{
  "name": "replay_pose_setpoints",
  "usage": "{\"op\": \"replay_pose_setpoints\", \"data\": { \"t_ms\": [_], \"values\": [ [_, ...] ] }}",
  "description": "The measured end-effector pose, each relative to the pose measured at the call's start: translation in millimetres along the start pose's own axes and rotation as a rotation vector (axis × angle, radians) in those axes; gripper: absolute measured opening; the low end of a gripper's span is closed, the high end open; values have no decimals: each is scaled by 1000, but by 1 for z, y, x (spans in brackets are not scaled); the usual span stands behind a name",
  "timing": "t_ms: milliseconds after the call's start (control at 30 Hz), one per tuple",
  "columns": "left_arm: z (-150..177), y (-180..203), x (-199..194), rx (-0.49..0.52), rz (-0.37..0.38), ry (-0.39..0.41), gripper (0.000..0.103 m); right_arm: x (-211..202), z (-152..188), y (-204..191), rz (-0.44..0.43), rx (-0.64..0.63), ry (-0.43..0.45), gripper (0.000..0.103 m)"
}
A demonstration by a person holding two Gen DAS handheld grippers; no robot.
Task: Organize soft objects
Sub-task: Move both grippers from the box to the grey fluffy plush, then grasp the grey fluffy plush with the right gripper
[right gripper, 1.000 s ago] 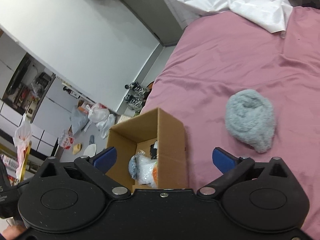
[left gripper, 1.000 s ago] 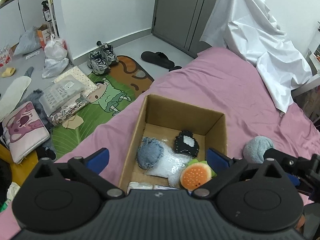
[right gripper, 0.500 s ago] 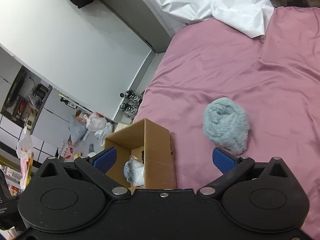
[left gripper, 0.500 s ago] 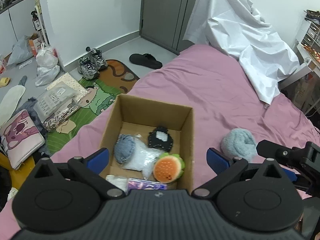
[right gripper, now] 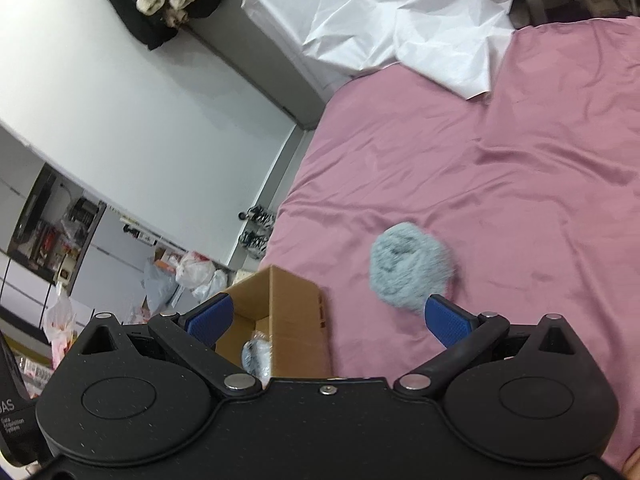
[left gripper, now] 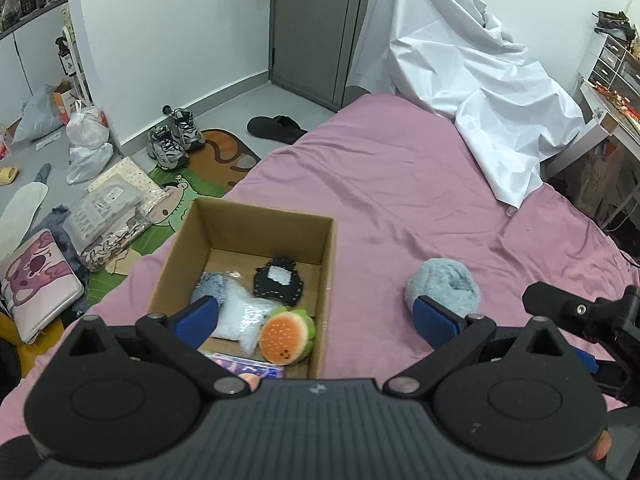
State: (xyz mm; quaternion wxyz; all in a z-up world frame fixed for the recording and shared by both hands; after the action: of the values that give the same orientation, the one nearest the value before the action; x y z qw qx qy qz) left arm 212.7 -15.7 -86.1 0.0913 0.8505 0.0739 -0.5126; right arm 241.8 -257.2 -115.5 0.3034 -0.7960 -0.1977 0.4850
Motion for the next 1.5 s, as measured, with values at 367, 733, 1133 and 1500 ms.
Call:
{"op": "replay_pose_setpoints", "data": {
  "t_ms": [367, 733, 1133, 1500],
  "values": [
    [-1, 34, 0, -11, -2, 25, 102, -18, -9, 31, -2, 85, 17, 103],
    [1, 63, 17, -26, 4, -7, 102, -27, -19, 60, -13, 179, 36, 103],
    [-3, 76, 40, -66, 73, -13, 95, -14, -23, 77, 6, 237, 20, 87],
    [-9, 81, 76, -111, 154, -37, 57, 9, -23, 75, -2, 250, -18, 68]
  ]
}}
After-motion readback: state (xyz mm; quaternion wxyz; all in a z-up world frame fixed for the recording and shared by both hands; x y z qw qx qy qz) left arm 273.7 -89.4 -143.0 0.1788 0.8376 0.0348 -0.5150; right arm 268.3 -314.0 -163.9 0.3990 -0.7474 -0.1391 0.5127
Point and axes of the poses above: each gripper's, at about its wrist camera, not at the fingertips, and x roughly the way its jaws point, y to its right, z to its underside, the point moved 3 cm from there along x, roughly the way its jaws point, and after that the axes turned 9 degrees about -y, right-handed, at the moved point
